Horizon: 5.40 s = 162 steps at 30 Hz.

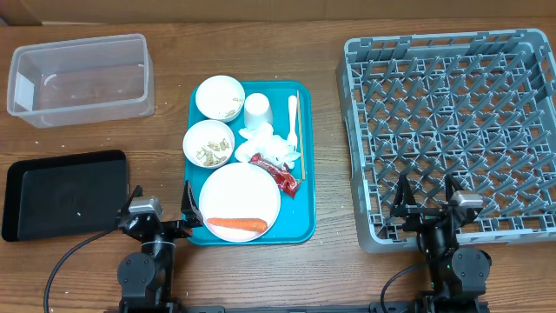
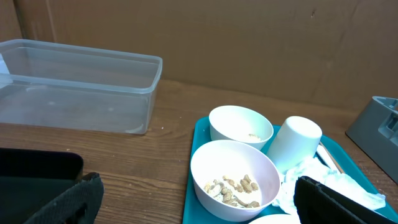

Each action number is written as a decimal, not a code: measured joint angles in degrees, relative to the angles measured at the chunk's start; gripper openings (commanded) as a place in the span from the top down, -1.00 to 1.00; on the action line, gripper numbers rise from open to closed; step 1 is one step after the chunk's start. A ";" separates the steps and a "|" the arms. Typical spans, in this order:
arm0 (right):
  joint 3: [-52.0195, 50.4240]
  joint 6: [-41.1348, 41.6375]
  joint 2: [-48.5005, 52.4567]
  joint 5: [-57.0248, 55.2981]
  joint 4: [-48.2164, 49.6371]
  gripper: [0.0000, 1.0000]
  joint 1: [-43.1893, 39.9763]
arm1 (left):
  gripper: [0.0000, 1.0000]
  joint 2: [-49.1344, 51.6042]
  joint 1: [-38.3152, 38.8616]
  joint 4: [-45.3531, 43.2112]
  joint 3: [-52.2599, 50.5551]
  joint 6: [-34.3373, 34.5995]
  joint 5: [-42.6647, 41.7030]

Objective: Sort waste into correct bins and load items into the dishwasher rack

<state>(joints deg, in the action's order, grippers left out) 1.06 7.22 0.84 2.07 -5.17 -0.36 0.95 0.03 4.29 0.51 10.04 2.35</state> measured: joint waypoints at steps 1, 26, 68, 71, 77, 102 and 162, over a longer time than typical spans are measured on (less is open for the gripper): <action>0.00 0.02 0.00 0.02 0.02 -1.00 0.02 | -1.00 0.00 0.00 0.00 0.00 0.00 0.02; 0.00 0.02 0.00 0.00 0.02 -1.00 0.02 | -1.00 0.00 0.00 -4.24 -0.02 27.98 -23.58; 0.00 0.02 0.00 0.00 0.02 -1.00 0.02 | -1.00 58.75 24.63 51.41 60.83 33.64 -15.82; 0.00 0.02 -0.04 0.02 0.00 -1.00 0.02 | -1.00 63.30 24.63 61.64 61.40 53.09 -12.37; 0.00 0.02 -0.04 0.00 0.04 -1.00 0.02 | -1.00 71.76 24.63 64.87 61.35 73.57 -9.09; 0.00 0.02 -0.04 0.00 0.04 -1.00 0.02 | -1.00 89.83 24.63 55.06 58.16 76.52 -8.72; 0.00 0.02 -0.04 -0.02 0.04 -1.00 0.02 | -0.07 90.09 24.63 36.15 48.15 75.73 -8.09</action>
<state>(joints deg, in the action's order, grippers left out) 1.06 7.25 0.80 2.04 -5.13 -0.34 91.05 24.67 40.45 48.66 85.78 -5.74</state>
